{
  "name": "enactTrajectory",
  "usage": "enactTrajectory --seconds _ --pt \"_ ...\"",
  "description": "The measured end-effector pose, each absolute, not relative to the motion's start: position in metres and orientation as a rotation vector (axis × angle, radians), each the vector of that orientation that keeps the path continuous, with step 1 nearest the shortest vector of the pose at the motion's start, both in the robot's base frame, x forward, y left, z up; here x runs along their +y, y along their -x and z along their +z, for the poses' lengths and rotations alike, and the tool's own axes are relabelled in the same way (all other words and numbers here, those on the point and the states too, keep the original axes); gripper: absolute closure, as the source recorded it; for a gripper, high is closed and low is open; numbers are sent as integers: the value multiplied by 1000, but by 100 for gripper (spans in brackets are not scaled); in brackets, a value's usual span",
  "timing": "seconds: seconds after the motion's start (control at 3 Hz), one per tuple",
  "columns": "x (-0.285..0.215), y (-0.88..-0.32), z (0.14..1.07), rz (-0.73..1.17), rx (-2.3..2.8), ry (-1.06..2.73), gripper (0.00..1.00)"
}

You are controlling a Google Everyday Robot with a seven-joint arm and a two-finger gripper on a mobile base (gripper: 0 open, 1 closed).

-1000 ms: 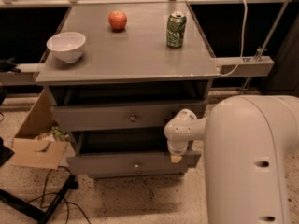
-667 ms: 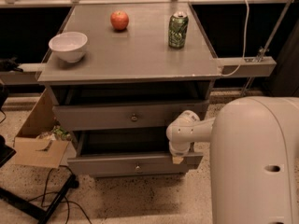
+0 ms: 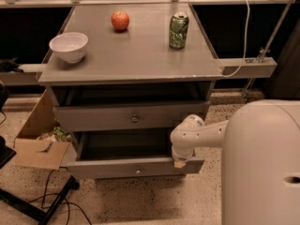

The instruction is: Open middle drawer

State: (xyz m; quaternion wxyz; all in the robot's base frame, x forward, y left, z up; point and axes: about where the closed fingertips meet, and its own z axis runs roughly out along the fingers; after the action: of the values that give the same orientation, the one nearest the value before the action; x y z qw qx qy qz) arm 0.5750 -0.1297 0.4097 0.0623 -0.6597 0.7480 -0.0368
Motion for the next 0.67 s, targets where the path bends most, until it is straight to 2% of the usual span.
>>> enactTrajectory --seconds 0.67 --pt "-137 -562 410 -95 2275 1985 100"
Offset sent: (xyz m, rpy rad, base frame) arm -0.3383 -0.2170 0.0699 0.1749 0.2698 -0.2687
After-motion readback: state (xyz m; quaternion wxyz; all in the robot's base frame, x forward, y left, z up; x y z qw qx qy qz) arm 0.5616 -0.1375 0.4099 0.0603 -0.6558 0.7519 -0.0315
